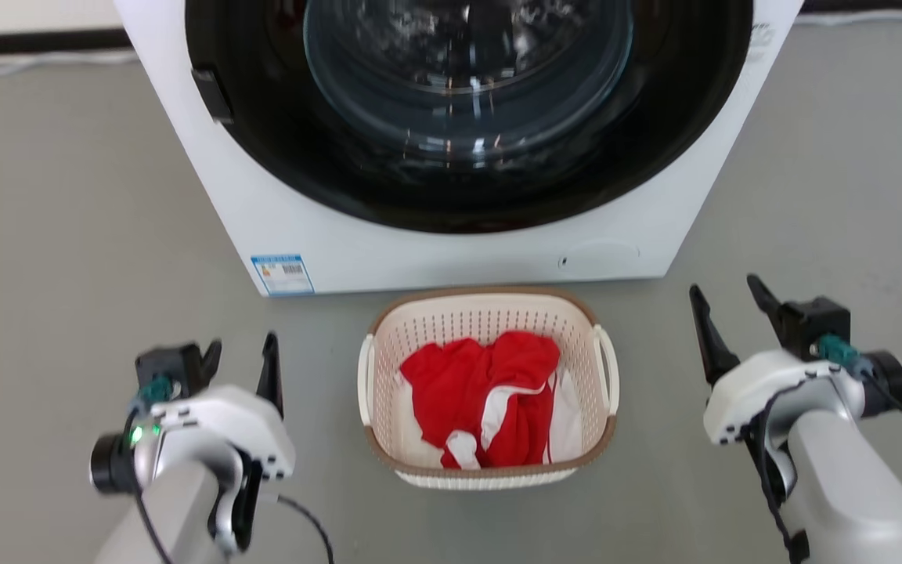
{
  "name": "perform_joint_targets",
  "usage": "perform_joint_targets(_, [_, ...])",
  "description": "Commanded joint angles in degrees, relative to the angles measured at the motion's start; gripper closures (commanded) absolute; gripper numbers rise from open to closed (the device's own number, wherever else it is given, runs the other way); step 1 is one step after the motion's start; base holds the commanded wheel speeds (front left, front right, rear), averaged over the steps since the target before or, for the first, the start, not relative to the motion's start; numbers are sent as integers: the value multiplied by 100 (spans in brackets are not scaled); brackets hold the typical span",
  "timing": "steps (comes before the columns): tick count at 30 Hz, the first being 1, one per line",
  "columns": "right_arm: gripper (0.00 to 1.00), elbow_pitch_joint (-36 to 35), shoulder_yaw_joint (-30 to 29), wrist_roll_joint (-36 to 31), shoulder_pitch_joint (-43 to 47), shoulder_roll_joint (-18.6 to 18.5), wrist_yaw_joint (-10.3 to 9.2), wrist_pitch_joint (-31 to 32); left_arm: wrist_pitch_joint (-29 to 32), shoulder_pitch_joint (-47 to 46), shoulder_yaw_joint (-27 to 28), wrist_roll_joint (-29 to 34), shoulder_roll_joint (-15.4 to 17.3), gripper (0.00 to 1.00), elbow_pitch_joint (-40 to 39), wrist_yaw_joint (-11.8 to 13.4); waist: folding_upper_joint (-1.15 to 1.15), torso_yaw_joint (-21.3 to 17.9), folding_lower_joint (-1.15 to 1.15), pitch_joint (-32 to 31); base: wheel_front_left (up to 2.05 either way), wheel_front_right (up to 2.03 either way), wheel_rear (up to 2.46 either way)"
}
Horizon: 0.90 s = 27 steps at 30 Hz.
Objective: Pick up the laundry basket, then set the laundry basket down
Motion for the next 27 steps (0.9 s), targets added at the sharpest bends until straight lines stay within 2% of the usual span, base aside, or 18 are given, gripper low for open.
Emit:
perform_joint_targets(1, [0,-193,83,-84,141,51,34,-70,-62,120,268,94,183,0,-218,2,0,-22,0,-276,0,0,0])
perform_joint_targets(7, [0,-510,6,-111,666,86,34,-70,-62,826,535,289,216,0,-652,0,0,-51,0,-630,0,0,0])
perform_joint_targets(14, [0,-992,-99,-185,1171,127,34,-70,-62,1549,1032,502,232,0,-1469,146,0,-71,0,-784,0,0,0])
perform_joint_targets(27, [0,-1758,-321,-174,1917,250,34,-59,-62,2495,1540,825,49,0,-2483,286,0,-69,0,-968,0,0,0])
